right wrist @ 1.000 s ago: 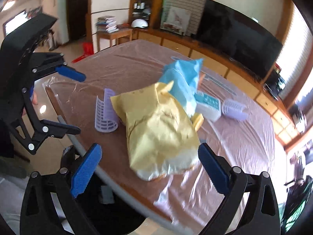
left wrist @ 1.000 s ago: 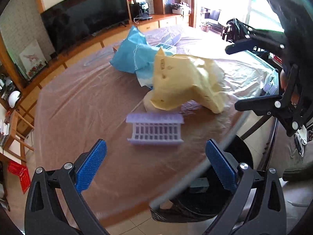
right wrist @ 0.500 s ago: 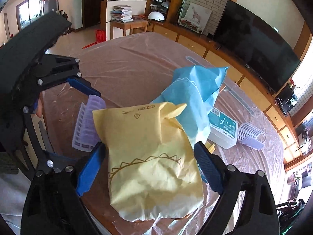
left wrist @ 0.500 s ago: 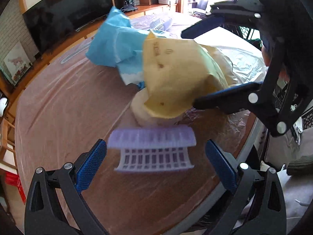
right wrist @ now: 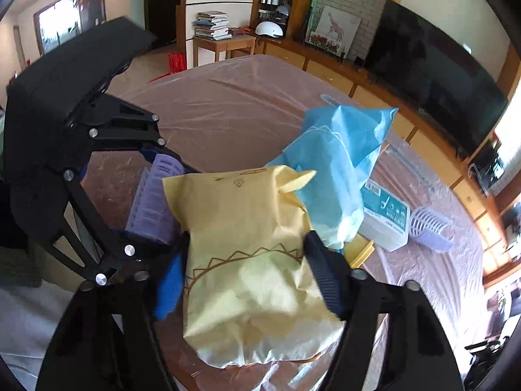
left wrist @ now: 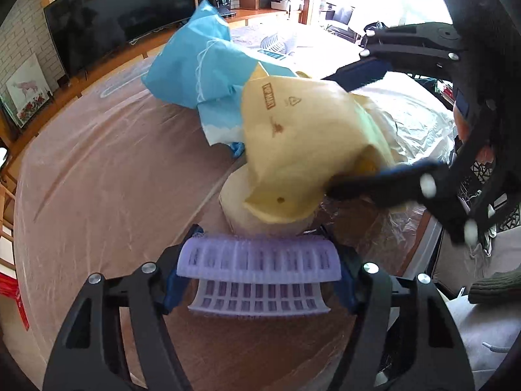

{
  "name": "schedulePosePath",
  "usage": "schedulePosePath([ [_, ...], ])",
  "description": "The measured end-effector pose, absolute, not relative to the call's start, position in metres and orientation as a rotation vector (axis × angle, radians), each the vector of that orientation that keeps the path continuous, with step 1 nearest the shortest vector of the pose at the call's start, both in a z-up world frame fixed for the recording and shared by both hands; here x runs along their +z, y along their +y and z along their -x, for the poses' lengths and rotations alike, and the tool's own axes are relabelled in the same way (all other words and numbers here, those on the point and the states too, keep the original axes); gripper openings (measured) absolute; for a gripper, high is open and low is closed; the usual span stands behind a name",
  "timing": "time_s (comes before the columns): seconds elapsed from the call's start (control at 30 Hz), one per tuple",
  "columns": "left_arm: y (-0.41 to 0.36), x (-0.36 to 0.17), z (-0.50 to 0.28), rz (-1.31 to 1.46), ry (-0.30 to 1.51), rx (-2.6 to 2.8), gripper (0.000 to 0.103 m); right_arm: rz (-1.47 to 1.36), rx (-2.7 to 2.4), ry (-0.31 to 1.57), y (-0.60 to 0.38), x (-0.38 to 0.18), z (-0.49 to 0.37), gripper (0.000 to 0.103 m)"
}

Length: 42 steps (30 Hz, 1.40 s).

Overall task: Collect trash
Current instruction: 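Carry the yellow bag and lavender roller over the black trash bin with both tools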

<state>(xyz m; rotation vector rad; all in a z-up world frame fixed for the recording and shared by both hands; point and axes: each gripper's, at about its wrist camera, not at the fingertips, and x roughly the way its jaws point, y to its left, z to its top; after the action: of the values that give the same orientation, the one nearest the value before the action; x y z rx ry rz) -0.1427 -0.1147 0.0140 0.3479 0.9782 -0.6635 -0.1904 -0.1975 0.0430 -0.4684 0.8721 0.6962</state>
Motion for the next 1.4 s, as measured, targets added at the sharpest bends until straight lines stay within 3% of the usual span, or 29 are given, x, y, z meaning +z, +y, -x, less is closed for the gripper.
schedulePosePath([
  [0.17,-0.111,0.016,0.144,-0.319,0.971,-0.644,0.072,0.283,0.694,0.892,-0.219,0.052,0.186,0.053],
  [0.67,-0.092,0.025,0.14,-0.181,0.97,-0.56,0.071,-0.108,0.557,0.902,-0.276,0.051,0.2,0.05],
  [1.4,-0.098,0.059,0.189,-0.174,0.916,-0.572,0.071,-0.2,0.556,0.891,-0.3,0.066,0.249,0.049],
])
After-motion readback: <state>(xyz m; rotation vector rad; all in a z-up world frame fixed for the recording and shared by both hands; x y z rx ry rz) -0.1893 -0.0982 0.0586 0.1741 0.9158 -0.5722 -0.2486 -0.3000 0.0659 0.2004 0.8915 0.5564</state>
